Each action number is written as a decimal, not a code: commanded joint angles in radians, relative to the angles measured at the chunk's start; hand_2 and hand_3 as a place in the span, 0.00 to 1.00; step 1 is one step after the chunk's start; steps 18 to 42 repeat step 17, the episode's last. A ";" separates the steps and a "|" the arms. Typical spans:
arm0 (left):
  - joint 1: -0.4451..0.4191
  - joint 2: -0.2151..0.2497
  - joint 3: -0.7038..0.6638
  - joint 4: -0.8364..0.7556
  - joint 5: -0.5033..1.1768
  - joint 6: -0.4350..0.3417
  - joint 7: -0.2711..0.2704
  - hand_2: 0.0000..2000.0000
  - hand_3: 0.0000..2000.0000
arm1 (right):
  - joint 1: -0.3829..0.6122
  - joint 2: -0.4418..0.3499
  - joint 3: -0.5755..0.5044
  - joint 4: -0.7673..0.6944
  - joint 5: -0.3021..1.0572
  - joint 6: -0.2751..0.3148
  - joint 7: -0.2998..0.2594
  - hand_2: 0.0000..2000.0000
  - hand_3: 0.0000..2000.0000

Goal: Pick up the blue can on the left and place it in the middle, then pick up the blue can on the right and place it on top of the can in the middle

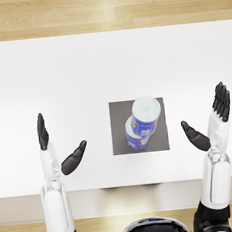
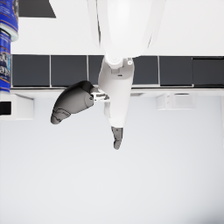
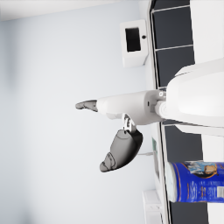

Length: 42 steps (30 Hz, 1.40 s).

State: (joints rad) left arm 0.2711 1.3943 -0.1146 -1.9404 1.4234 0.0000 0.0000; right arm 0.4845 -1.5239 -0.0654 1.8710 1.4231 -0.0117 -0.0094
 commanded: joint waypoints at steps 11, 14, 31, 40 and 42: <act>0.001 0.001 -0.011 -0.005 0.000 0.000 0.000 0.00 0.00 | -0.016 -0.002 -0.001 -0.014 0.000 0.011 0.009 0.00 0.00; 0.001 0.001 -0.012 -0.005 0.000 0.000 0.000 0.00 0.00 | -0.016 -0.002 -0.001 -0.014 0.000 0.012 0.009 0.00 0.00; 0.001 0.001 -0.012 -0.005 0.000 0.000 0.000 0.00 0.00 | -0.016 -0.002 -0.001 -0.014 0.000 0.012 0.009 0.00 0.00; 0.001 0.001 -0.012 -0.005 0.000 0.000 0.000 0.00 0.00 | -0.016 -0.002 -0.001 -0.014 0.000 0.012 0.009 0.00 0.00; 0.001 0.001 -0.012 -0.005 0.000 0.000 0.000 0.00 0.00 | -0.016 -0.002 -0.001 -0.014 0.000 0.012 0.009 0.00 0.00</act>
